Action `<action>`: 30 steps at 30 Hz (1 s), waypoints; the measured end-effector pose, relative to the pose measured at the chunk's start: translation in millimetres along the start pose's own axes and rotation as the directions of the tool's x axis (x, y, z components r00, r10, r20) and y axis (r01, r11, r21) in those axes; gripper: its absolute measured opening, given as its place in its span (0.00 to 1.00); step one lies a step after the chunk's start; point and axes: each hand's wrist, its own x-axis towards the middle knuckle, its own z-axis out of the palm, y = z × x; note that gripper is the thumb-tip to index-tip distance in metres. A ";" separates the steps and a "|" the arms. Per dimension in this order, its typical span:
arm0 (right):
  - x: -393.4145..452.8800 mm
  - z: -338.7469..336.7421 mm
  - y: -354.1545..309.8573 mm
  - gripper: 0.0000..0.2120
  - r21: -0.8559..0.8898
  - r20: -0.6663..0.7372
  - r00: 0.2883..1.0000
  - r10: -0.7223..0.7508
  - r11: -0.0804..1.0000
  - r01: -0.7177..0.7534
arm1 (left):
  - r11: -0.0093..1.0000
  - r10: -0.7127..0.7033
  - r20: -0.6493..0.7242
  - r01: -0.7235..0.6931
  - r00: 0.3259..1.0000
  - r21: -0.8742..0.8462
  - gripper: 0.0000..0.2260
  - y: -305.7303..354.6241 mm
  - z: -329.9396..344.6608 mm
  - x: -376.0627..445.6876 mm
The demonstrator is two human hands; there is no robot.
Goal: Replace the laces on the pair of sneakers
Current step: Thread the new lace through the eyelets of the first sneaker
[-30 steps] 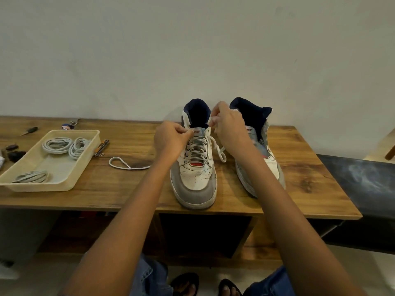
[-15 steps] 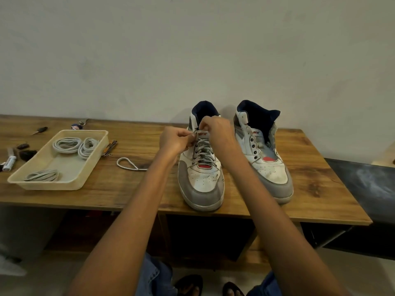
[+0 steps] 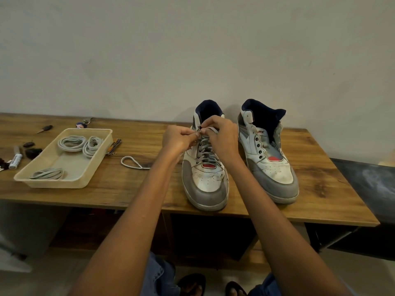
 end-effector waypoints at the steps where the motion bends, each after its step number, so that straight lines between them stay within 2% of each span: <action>1: -0.7 1.8 0.1 0.04 0.007 -0.012 1.000 0.009 1.000 -0.009 | 1.000 -0.002 0.001 0.002 1.000 -0.004 0.07 -0.3 0.2 0.4; 6: -4.9 8.2 0.6 0.03 0.012 -0.064 0.998 0.006 1.000 -0.006 | 1.000 0.000 -0.010 0.000 1.000 -0.011 0.06 -0.2 0.8 -0.8; 11: -1.1 7.1 2.7 0.03 0.006 -0.001 0.998 0.064 0.998 -0.064 | 0.998 -0.013 -0.026 0.011 1.000 -0.069 0.07 -3.4 -1.4 0.0; 15: -0.2 2.7 2.8 0.02 -0.041 0.027 0.998 0.051 0.998 -0.050 | 0.997 0.073 -0.063 -0.074 0.995 -0.011 0.04 -6.3 4.5 2.3; 17: 0.5 0.4 3.7 0.03 -0.059 0.050 0.998 0.044 0.997 -0.041 | 0.994 0.113 -0.094 -0.113 0.989 0.003 0.06 -8.4 6.4 3.7; 20: 1.1 -1.4 6.9 0.05 -0.062 0.092 0.996 -0.001 0.998 0.007 | 0.993 0.120 -0.099 -0.118 0.988 0.031 0.07 -10.6 9.1 5.9; 22: 1.1 -3.1 8.7 0.06 -0.066 0.122 0.992 -0.029 0.997 0.037 | 0.987 0.121 -0.074 -0.113 0.990 0.112 0.05 -10.0 13.9 7.1; 26: -0.4 -8.8 7.2 0.08 -0.046 0.176 0.979 -0.106 0.992 0.115 | 0.949 0.076 -0.059 -0.054 0.995 0.310 0.12 -3.3 22.4 3.2; 28: 0.2 -13.9 5.8 0.09 -0.001 0.147 0.983 -0.111 0.994 0.113 | 0.911 0.099 -0.120 -0.041 0.988 0.411 0.11 0.7 17.1 0.3; 30: 2.9 -19.8 7.6 0.07 0.044 0.117 0.990 -0.081 0.996 0.076 | 0.870 0.144 -0.248 -0.002 0.958 0.494 0.10 3.8 1.4 0.5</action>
